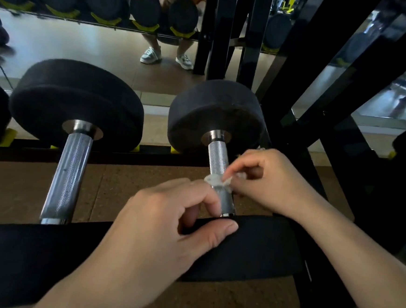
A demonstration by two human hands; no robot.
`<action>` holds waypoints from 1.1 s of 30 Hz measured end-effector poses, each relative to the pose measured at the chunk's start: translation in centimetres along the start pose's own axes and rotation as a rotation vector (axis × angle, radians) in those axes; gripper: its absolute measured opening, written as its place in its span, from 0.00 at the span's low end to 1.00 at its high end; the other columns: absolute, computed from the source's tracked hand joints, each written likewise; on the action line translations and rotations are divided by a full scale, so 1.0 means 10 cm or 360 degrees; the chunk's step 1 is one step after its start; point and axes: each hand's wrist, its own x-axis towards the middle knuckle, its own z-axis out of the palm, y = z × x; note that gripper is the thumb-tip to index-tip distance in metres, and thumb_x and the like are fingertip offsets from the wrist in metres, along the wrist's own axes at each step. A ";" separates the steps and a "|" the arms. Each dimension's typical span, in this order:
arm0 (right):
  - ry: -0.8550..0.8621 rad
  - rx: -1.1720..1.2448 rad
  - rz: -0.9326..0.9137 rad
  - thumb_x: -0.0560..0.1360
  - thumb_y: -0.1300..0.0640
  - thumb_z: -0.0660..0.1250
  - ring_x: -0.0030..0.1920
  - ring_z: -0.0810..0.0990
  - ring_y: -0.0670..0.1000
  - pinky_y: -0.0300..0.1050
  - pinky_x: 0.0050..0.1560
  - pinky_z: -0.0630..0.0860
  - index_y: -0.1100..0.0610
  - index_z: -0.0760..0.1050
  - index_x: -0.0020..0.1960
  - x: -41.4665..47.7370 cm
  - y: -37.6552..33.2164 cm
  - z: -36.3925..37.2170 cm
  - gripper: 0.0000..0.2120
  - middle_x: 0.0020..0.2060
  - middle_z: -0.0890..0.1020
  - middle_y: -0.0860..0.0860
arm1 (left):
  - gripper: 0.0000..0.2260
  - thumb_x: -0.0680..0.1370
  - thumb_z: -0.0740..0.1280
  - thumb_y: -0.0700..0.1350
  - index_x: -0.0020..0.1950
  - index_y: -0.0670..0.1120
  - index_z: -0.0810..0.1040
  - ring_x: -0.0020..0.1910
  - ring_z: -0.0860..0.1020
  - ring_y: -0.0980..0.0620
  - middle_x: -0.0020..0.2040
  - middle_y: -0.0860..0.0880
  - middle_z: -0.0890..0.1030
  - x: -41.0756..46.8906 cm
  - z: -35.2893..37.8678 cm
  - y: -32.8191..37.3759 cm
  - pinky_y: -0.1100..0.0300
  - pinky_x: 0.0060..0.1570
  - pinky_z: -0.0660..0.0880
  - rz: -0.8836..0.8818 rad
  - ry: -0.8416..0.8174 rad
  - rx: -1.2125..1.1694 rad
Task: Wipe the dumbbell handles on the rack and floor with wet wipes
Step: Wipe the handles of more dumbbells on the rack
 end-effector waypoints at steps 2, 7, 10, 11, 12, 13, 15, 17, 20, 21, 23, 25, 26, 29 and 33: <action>0.0063 -0.0065 0.0033 0.63 0.43 0.74 0.43 0.80 0.46 0.49 0.47 0.79 0.46 0.83 0.37 0.01 -0.03 -0.01 0.08 0.40 0.81 0.46 | 0.11 0.70 0.65 0.66 0.42 0.60 0.75 0.35 0.74 0.55 0.36 0.55 0.74 -0.01 0.01 -0.01 0.65 0.29 0.67 0.0009 0.0013 0.0006; 0.0445 0.0057 -0.0027 0.64 0.67 0.76 0.39 0.83 0.47 0.44 0.41 0.80 0.51 0.81 0.40 0.27 -0.05 0.04 0.12 0.37 0.84 0.47 | 0.11 0.70 0.64 0.66 0.41 0.60 0.75 0.35 0.75 0.54 0.36 0.54 0.74 -0.05 0.03 0.00 0.64 0.29 0.68 -0.0046 0.0023 -0.0024; 0.0480 0.0192 -0.0017 0.67 0.68 0.74 0.40 0.83 0.42 0.38 0.43 0.78 0.48 0.82 0.39 0.19 0.00 0.08 0.14 0.37 0.85 0.46 | 0.11 0.70 0.63 0.66 0.43 0.61 0.74 0.38 0.75 0.55 0.37 0.55 0.74 -0.09 0.02 -0.01 0.64 0.30 0.70 -0.0038 0.0038 0.0016; 0.0424 0.0166 -0.0017 0.68 0.68 0.74 0.41 0.84 0.42 0.40 0.46 0.79 0.46 0.82 0.37 0.15 0.03 0.07 0.15 0.37 0.85 0.46 | 0.11 0.70 0.63 0.67 0.43 0.61 0.74 0.38 0.75 0.55 0.37 0.55 0.74 -0.10 0.03 -0.01 0.64 0.32 0.71 -0.0055 0.0049 -0.0004; 0.0347 0.0112 -0.0017 0.69 0.67 0.74 0.43 0.84 0.43 0.43 0.49 0.80 0.44 0.82 0.36 0.09 0.04 0.05 0.16 0.38 0.85 0.45 | 0.12 0.69 0.63 0.67 0.43 0.61 0.75 0.39 0.75 0.55 0.38 0.55 0.74 -0.10 0.03 -0.01 0.64 0.34 0.71 -0.0075 0.0062 -0.0035; 0.0266 0.0052 -0.0020 0.68 0.66 0.75 0.44 0.83 0.42 0.46 0.51 0.80 0.42 0.82 0.36 0.03 0.05 0.03 0.17 0.40 0.85 0.44 | 0.12 0.69 0.63 0.68 0.42 0.61 0.75 0.40 0.75 0.55 0.39 0.56 0.75 -0.10 0.04 -0.02 0.64 0.36 0.71 -0.0089 0.0068 -0.0059; 0.0191 -0.0038 -0.0064 0.68 0.65 0.76 0.44 0.83 0.41 0.48 0.53 0.80 0.41 0.82 0.36 -0.03 0.06 0.02 0.17 0.40 0.85 0.43 | 0.14 0.67 0.62 0.68 0.42 0.61 0.75 0.41 0.75 0.55 0.39 0.56 0.75 -0.10 0.04 -0.02 0.65 0.38 0.71 -0.0106 0.0073 -0.0079; 0.0269 -0.0057 -0.0156 0.69 0.63 0.75 0.42 0.83 0.43 0.50 0.49 0.81 0.44 0.82 0.40 0.07 0.04 0.05 0.13 0.39 0.85 0.45 | 0.13 0.68 0.64 0.68 0.42 0.60 0.76 0.40 0.75 0.54 0.39 0.55 0.75 -0.08 0.05 -0.02 0.64 0.36 0.71 -0.0103 0.0065 -0.0069; 0.0372 -0.0010 -0.0204 0.69 0.61 0.75 0.41 0.84 0.47 0.54 0.47 0.81 0.49 0.84 0.41 0.20 0.03 0.07 0.07 0.38 0.85 0.47 | 0.12 0.67 0.67 0.65 0.40 0.59 0.77 0.39 0.75 0.53 0.37 0.55 0.75 -0.07 0.03 0.01 0.64 0.34 0.70 -0.0128 0.0052 -0.0108; 0.0313 0.0000 -0.0165 0.68 0.61 0.76 0.41 0.84 0.48 0.53 0.47 0.81 0.49 0.84 0.40 0.17 0.05 0.05 0.07 0.38 0.85 0.48 | 0.12 0.66 0.67 0.65 0.40 0.58 0.77 0.38 0.75 0.53 0.37 0.55 0.76 -0.07 0.03 0.03 0.64 0.34 0.70 -0.0151 0.0051 -0.0144; 0.0064 -0.0024 -0.0091 0.67 0.60 0.78 0.40 0.83 0.47 0.48 0.47 0.81 0.48 0.83 0.38 0.03 0.08 -0.03 0.08 0.37 0.85 0.47 | 0.13 0.65 0.68 0.64 0.39 0.56 0.78 0.37 0.76 0.53 0.35 0.54 0.77 -0.07 0.01 0.06 0.64 0.33 0.70 -0.0192 0.0056 -0.0189; 0.0018 -0.0087 -0.0080 0.67 0.60 0.78 0.38 0.83 0.44 0.43 0.44 0.79 0.46 0.83 0.38 0.01 0.08 -0.04 0.09 0.35 0.85 0.46 | 0.14 0.64 0.67 0.65 0.39 0.56 0.78 0.37 0.76 0.53 0.35 0.53 0.77 -0.07 0.02 0.08 0.62 0.33 0.71 -0.0218 0.0058 -0.0217; 0.0122 -0.0109 -0.0115 0.67 0.60 0.77 0.38 0.82 0.42 0.41 0.44 0.78 0.46 0.83 0.38 0.08 0.08 -0.03 0.08 0.34 0.84 0.45 | 0.15 0.63 0.67 0.65 0.39 0.56 0.79 0.37 0.76 0.53 0.35 0.53 0.78 -0.06 0.02 0.09 0.62 0.33 0.71 -0.0240 0.0056 -0.0238; 0.0361 -0.0157 -0.0211 0.69 0.60 0.76 0.36 0.79 0.37 0.37 0.42 0.76 0.48 0.84 0.39 0.22 0.02 0.04 0.06 0.33 0.82 0.42 | 0.15 0.62 0.67 0.64 0.39 0.55 0.79 0.36 0.76 0.54 0.33 0.53 0.78 -0.05 0.02 0.13 0.63 0.34 0.71 -0.0277 0.0086 -0.0254; -0.0048 -0.0296 -0.0160 0.67 0.56 0.78 0.34 0.77 0.36 0.30 0.36 0.70 0.43 0.82 0.36 0.01 -0.04 0.02 0.09 0.29 0.80 0.40 | 0.12 0.64 0.69 0.62 0.37 0.55 0.79 0.38 0.77 0.55 0.35 0.55 0.79 -0.05 0.01 0.14 0.63 0.36 0.72 -0.0285 0.0087 -0.0223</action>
